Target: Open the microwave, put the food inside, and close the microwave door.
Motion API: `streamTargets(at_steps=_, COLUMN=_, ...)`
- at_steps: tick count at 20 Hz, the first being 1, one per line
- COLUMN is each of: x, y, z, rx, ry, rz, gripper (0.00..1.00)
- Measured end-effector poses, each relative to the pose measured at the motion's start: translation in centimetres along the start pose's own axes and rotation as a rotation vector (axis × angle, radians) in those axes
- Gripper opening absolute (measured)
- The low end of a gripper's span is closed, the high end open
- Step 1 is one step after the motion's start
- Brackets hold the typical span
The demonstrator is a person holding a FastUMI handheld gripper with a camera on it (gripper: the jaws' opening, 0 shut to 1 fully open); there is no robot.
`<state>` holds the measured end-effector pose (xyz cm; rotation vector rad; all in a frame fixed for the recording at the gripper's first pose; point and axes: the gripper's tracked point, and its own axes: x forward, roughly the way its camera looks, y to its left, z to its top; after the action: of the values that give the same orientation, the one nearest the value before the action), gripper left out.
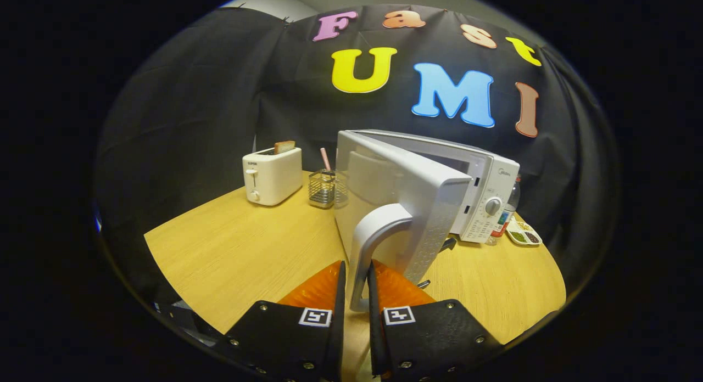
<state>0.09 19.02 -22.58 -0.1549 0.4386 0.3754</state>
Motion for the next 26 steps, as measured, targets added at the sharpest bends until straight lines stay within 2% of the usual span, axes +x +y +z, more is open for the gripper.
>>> streamTargets(at_steps=4, x=-0.1, y=3.5, z=0.1, rx=-0.028, ry=-0.001, rz=0.048, gripper=0.2)
streamTargets(at_steps=8, x=0.0, y=5.4, z=0.3, rx=-0.056, ry=0.002, rz=0.035, gripper=0.2)
streamTargets(at_steps=13, x=-0.3, y=7.2, z=0.4, rx=-0.022, ry=0.024, rz=0.027, gripper=0.21)
streamTargets(at_steps=18, x=-1.1, y=11.2, z=1.3, rx=-0.014, ry=0.005, rz=0.135, gripper=0.22)
streamTargets(at_steps=22, x=-2.3, y=14.3, z=4.0, rx=0.004, ry=-0.045, rz=0.291, gripper=0.22)
streamTargets(at_steps=24, x=-3.9, y=15.9, z=6.1, rx=0.012, ry=-0.082, rz=0.386, gripper=0.29)
streamTargets(at_steps=25, x=-4.9, y=16.7, z=7.4, rx=0.014, ry=-0.101, rz=0.437, gripper=0.36)
streamTargets(at_steps=26, x=-6.0, y=17.0, z=8.7, rx=0.013, ry=-0.126, rz=0.464, gripper=0.59)
